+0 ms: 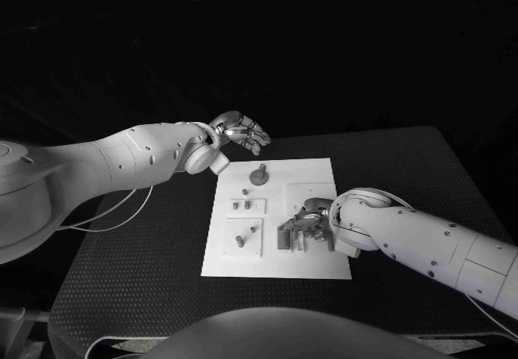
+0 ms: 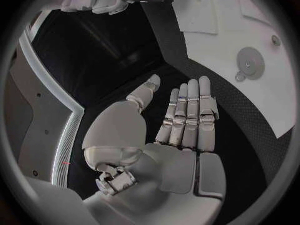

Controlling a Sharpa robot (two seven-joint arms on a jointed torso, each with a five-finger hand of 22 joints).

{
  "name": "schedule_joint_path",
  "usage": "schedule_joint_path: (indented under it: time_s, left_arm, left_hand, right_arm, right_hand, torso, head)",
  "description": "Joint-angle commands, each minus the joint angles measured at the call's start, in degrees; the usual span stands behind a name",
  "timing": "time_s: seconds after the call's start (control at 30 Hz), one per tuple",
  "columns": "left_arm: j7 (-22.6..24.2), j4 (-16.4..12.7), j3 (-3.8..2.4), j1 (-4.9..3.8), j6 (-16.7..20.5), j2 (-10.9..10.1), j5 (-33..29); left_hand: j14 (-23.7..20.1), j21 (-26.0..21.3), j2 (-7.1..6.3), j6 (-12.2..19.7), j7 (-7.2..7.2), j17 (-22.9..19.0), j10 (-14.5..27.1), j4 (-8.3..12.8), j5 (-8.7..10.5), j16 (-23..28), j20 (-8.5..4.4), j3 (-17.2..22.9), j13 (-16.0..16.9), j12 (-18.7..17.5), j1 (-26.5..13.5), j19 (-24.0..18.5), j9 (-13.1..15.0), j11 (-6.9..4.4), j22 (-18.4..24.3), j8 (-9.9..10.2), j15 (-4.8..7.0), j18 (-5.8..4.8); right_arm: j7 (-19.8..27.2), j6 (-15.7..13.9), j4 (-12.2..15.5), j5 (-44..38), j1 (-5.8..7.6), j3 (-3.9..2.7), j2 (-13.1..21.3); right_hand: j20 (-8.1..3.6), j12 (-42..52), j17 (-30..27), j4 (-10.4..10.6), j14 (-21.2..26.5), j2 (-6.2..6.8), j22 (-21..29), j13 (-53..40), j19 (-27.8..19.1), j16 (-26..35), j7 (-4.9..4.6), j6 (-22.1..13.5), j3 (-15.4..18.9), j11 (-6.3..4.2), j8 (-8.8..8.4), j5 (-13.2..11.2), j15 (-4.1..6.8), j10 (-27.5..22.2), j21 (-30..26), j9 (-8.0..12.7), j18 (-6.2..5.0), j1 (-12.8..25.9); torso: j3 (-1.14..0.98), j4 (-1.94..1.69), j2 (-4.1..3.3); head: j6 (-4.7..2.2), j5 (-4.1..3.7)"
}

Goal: Assemble the parts on the task board

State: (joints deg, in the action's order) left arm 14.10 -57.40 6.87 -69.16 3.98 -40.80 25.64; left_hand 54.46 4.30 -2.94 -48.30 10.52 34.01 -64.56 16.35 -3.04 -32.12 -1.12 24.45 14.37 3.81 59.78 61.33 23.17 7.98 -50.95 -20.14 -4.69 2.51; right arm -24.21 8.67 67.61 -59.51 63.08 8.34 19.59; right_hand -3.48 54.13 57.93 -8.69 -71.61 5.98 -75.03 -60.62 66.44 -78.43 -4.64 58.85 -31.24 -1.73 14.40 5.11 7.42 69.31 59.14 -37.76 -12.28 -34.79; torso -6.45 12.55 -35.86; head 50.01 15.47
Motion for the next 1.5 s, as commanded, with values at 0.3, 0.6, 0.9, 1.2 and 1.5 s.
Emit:
schedule_joint_path:
  time_s: [0.3,0.6,0.9,1.2,1.5]
  left_arm:
    - [0.21,-0.09,-0.02,-0.04,-0.76,-0.04,-0.14]
    - [0.32,-0.14,-0.02,-0.04,-0.71,-0.15,-0.08]
    - [0.72,-0.29,-0.02,-0.04,-0.53,-0.43,-0.08]
    - [0.83,-0.59,-0.01,-0.04,-0.18,-0.80,-0.06]
    - [0.82,-0.50,0.00,-0.03,-0.21,-0.86,-0.04]
  left_hand:
    - [0.19,-0.19,0.02,0.39,-0.06,0.11,0.23,-0.12,0.11,0.38,0.24,0.27,-0.10,0.20,-0.42,-0.30,-0.08,-0.04,0.10,-0.06,-0.14,1.18]
    - [0.19,-0.18,0.04,0.40,-0.06,0.15,0.24,-0.10,0.11,0.41,0.23,0.30,-0.11,0.20,-0.40,-0.30,-0.09,-0.04,0.10,-0.07,-0.14,1.19]
    - [0.20,-0.17,0.06,0.38,-0.07,0.18,0.23,-0.07,0.11,0.42,0.23,0.34,-0.11,0.22,-0.36,-0.30,-0.08,-0.05,0.09,-0.08,-0.13,1.20]
    - [0.22,-0.16,0.01,0.36,-0.08,0.22,0.20,-0.03,0.11,0.43,0.23,0.36,-0.11,0.23,-0.33,-0.30,-0.08,-0.06,0.09,-0.11,-0.12,1.21]
    - [0.24,-0.15,0.00,0.33,-0.09,0.26,0.18,-0.03,0.11,0.44,0.23,0.37,-0.11,0.25,-0.32,-0.28,-0.07,-0.06,0.08,-0.13,-0.12,1.21]
  right_arm:
    - [-0.17,-0.18,0.18,-0.60,-0.21,0.10,0.35]
    - [0.35,-3.11,3.42,-2.24,-0.12,0.02,3.05]
    - [0.84,-6.55,7.99,-4.36,1.70,-2.62,8.14]
    - [0.64,-6.53,12.47,-5.20,3.66,-4.23,16.30]
    - [-3.49,6.62,13.23,-9.20,3.71,-4.31,19.01]
  right_hand:
    - [-0.40,0.40,-0.18,1.24,0.25,1.30,-0.66,0.12,-0.16,0.49,-0.10,-0.42,-0.51,0.02,-0.29,-0.24,0.31,-0.59,-0.47,-0.06,-2.72,0.55]
    - [-0.52,0.58,0.20,0.98,-0.05,0.95,-0.74,0.10,-0.02,0.32,-0.04,-0.24,-0.99,-0.04,-0.18,-0.26,0.35,-0.50,-0.33,-0.24,-2.72,-0.27]
    - [-0.65,0.82,0.47,-0.35,-0.67,-0.39,-0.76,0.25,0.44,0.25,-0.30,-1.26,-0.75,0.19,-0.75,-0.33,0.17,-0.09,-0.08,-0.24,-2.72,-1.46]
    - [-0.51,0.90,0.02,-3.92,-0.83,-1.01,-0.68,0.63,0.59,0.73,-0.83,-2.22,-0.63,0.71,-1.34,-0.29,-0.42,0.09,-0.16,0.01,-2.72,-4.99]
    - [0.35,0.44,-0.52,-7.32,-0.50,-2.45,-0.68,1.51,0.03,1.42,-0.28,0.07,0.17,0.25,-0.09,-0.25,-0.18,0.38,-0.47,-0.65,-2.72,-8.45]
  torso:
    - [-0.03,-0.01,0.00]
    - [0.00,0.07,0.02]
    - [-0.09,0.07,0.04]
    - [-0.10,0.22,0.04]
    - [-0.27,0.10,0.06]
  head:
    - [-0.01,0.02]
    - [-0.01,0.03]
    - [-0.01,-0.10]
    - [-0.01,-0.43]
    - [-0.01,-1.21]
